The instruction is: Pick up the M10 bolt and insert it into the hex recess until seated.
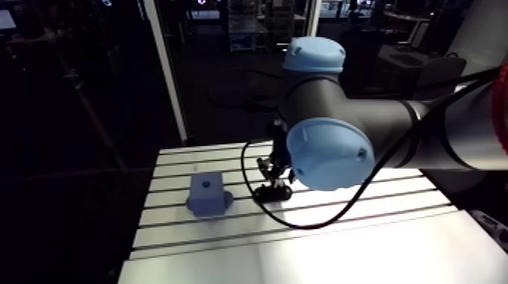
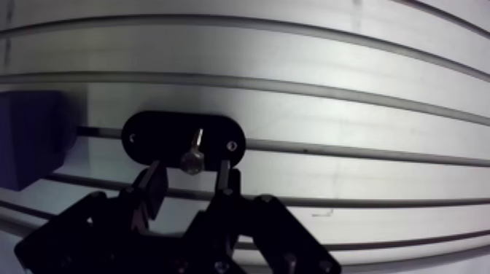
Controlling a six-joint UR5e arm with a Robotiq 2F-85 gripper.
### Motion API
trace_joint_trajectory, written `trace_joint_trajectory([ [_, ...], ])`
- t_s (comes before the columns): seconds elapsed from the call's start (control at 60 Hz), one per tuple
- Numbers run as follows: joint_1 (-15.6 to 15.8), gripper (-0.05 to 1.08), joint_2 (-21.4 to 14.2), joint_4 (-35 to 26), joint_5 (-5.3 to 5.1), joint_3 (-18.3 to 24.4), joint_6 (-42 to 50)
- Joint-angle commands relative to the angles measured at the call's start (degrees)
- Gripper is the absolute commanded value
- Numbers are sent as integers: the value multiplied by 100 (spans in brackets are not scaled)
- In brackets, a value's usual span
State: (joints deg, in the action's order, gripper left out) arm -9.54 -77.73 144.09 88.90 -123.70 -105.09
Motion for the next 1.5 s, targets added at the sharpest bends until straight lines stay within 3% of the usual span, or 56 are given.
trace_joint_trajectory([
  [0.017, 4, 51, 17, 1, 0, -1, 11],
  [1.5, 6, 59, 149, 204, -35, 7, 2],
])
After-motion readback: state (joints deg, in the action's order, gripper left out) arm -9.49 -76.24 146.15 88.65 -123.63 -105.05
